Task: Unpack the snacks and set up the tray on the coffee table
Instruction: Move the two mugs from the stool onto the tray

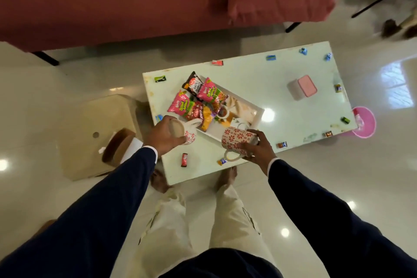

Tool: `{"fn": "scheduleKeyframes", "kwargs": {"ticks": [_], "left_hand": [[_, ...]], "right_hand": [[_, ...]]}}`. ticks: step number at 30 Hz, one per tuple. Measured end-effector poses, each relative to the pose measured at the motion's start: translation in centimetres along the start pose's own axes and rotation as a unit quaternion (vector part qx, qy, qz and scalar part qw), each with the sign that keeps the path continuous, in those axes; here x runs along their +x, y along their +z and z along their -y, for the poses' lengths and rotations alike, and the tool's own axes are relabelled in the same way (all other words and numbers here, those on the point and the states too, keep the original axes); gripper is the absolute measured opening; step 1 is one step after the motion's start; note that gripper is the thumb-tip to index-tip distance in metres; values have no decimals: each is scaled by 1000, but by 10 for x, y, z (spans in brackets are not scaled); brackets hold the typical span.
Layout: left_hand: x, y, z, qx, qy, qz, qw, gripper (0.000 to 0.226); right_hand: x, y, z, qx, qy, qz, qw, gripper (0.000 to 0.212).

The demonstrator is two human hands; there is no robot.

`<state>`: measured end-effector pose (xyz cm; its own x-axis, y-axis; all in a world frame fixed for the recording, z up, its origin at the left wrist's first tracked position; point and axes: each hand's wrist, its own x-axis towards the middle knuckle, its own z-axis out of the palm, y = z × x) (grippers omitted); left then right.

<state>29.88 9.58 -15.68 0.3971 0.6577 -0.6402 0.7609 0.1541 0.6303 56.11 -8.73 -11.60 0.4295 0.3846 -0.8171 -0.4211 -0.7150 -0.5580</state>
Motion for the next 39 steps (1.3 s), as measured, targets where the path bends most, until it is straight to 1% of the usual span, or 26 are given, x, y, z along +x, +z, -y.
{"fn": "scheduleKeyframes", "kwargs": {"ticks": [2,4,6,7,9,10,12,14,16,18,20,22,25,27,29,32,34,37,39], "left_hand": [[9,26,-14,21,-6,-5,1000,69],[18,52,-25,38,-14,-10,999,75],[29,83,-35,55,-26,-15,998,83],[35,98,-39,58,-29,-22,998,84],[45,123,-46,63,-32,-33,997,82],[50,135,-48,66,-36,-36,997,81],[65,158,-51,77,-41,-39,995,81],[76,175,-53,99,-36,-39,994,81],[86,188,-53,131,-22,-43,990,82],[94,198,-52,159,-10,-47,986,84],[100,205,-52,176,-5,-41,984,86],[107,209,-55,189,-3,-31,981,89],[118,215,-62,209,4,-30,977,89],[126,218,-66,228,7,-27,973,91],[132,221,-67,243,9,-25,970,90],[137,220,-65,242,-4,-31,970,93],[135,219,-63,218,-14,-36,975,97],[123,212,-59,179,2,-35,983,106],[111,204,-54,153,26,-49,987,101]], "right_hand": [[28,-20,4,-16,4,5,1000,63],[62,-35,13,-71,-7,9,997,65],[102,-47,27,-192,-52,19,980,71],[122,-51,35,-262,-85,29,961,75],[155,-50,50,-390,-152,52,907,81],[170,-48,57,-449,-185,63,872,84],[198,-39,69,-553,-255,87,788,88],[217,-27,77,-626,-305,117,708,91],[232,-13,81,-678,-340,139,637,90],[243,-1,81,-704,-372,153,586,87],[249,8,80,-717,-391,158,555,85],[256,14,80,-729,-400,160,531,87],[262,16,75,-739,-412,161,508,87],[265,13,71,-734,-425,162,505,86],[266,9,68,-723,-427,165,518,85],[265,5,66,-704,-419,171,548,88],[263,4,66,-695,-408,182,563,91],[253,3,70,-687,-391,188,583,92],[241,5,73,-685,-397,169,587,87]]}}
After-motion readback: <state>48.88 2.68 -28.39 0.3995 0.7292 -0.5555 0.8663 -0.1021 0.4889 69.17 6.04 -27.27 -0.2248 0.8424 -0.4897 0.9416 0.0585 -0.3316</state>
